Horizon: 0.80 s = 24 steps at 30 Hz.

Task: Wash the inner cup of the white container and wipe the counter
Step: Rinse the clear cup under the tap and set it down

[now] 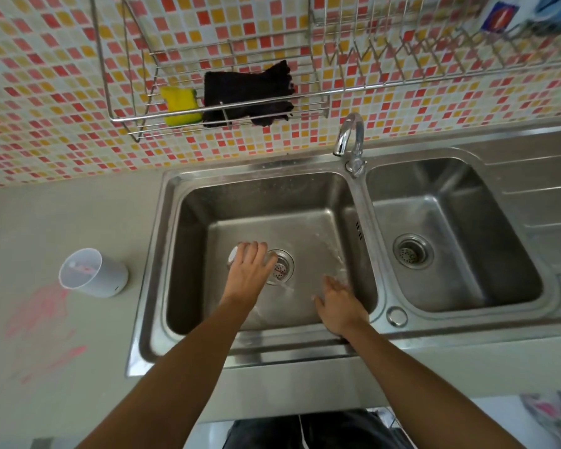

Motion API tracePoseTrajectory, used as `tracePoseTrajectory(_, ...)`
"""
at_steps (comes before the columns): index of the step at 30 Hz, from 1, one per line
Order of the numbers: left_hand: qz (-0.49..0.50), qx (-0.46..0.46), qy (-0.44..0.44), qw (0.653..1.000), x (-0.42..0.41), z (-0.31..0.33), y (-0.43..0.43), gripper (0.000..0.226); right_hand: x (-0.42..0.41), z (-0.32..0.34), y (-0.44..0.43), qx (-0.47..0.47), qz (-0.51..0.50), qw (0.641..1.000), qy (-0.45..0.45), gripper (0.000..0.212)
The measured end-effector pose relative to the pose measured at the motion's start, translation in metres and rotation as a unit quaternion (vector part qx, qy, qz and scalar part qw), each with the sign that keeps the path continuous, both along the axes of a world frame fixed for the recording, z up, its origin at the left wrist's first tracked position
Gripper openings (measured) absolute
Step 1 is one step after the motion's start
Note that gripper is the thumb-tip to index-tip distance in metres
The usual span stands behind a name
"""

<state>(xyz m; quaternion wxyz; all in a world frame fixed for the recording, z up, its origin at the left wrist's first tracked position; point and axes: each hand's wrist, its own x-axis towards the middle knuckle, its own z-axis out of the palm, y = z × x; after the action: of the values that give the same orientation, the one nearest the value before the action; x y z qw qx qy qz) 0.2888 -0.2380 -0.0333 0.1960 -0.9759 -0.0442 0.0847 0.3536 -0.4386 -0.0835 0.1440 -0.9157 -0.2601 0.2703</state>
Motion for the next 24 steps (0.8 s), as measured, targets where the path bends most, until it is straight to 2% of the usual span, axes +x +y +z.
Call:
tracePoseTrajectory(5,-0.102,0.068,0.029,0.992,-0.001,0.001,-0.002,0.059,0.0,-0.003,-0.001,0.009,0.01,1.0,-0.009,0.06)
tracePoseTrajectory(8,-0.135,0.106,0.063,0.983,-0.005,-0.005,0.0,0.073,-0.001,-0.003,-0.001,0.012,0.014,1.0,-0.009,0.06)
tracePoseTrajectory(10,-0.149,0.123,0.056,0.98,-0.007,-0.006,0.003,0.078,-0.001,-0.004,-0.002,0.013,0.017,1.0,-0.01,0.061)
tracePoseTrajectory(14,-0.142,0.094,0.03,0.985,-0.009,-0.006,0.005,0.081,0.0,-0.006,-0.003,0.014,0.017,1.0,-0.005,0.062)
tracePoseTrajectory(20,-0.133,0.029,-0.04,0.99,-0.013,-0.003,0.005,0.064,0.0,-0.008,-0.002,0.016,0.016,1.0,-0.005,0.063)
tracePoseTrajectory(24,-0.056,-0.024,-0.067,0.996,-0.018,0.0,0.01,0.08,-0.001,-0.007,-0.003,0.019,0.013,1.0,-0.001,0.063)
